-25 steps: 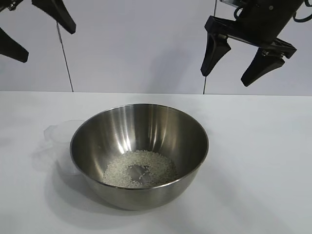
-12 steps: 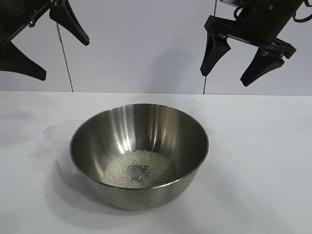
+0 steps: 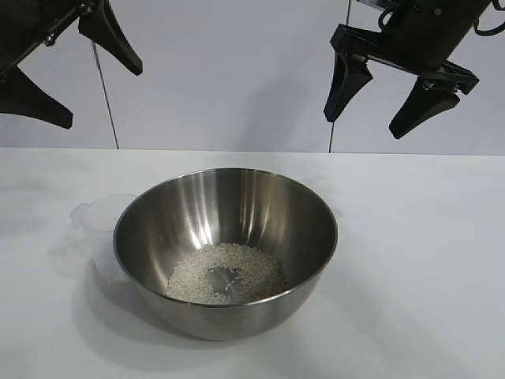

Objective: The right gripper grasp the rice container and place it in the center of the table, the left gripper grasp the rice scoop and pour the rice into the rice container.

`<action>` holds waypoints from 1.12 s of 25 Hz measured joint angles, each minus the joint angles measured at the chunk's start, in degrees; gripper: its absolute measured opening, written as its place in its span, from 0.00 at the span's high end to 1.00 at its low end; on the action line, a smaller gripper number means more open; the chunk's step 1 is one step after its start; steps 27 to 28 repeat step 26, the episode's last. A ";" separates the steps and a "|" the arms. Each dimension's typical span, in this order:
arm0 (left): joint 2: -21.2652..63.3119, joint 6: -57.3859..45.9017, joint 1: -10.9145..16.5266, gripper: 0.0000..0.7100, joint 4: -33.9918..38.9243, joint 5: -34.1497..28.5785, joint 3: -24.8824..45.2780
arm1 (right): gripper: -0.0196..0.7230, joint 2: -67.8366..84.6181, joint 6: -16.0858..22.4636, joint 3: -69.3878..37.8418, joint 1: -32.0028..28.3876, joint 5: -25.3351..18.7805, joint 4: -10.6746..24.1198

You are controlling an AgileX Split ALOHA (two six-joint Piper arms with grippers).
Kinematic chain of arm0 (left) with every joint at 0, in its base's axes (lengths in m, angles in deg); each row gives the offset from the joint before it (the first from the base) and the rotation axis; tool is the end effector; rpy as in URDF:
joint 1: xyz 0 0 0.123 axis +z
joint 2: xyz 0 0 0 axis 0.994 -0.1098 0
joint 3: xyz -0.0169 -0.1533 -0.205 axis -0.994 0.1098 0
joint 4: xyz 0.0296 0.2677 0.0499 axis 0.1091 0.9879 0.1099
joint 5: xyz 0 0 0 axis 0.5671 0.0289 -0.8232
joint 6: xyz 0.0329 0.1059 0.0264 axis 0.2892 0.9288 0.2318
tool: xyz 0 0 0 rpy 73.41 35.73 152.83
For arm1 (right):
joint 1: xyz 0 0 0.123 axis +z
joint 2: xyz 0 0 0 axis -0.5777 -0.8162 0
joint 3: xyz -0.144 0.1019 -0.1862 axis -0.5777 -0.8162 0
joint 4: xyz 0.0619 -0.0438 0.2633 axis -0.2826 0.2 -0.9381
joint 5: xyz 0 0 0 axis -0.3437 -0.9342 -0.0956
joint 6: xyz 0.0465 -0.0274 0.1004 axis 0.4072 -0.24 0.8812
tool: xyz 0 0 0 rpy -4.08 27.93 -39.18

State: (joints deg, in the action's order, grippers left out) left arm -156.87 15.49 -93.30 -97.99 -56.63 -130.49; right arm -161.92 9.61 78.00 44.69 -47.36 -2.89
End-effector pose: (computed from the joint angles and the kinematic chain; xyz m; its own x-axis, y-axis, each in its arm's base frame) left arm 0.3679 -0.1159 0.2139 -0.9054 -0.1886 -0.3803 0.0679 0.8200 -0.5684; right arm 0.4098 0.0987 0.2052 -0.9215 -0.1309 -0.3655 -0.2349 0.9376 0.2565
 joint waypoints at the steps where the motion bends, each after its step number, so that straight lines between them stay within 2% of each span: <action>1: 0.00 0.06 0.00 0.02 0.29 0.00 0.00 | 0.15 0.00 0.00 0.00 0.00 0.00 0.00; 28: 0.00 0.26 0.00 0.02 1.11 0.00 0.00 | 0.15 0.00 0.04 0.00 0.00 0.19 -0.07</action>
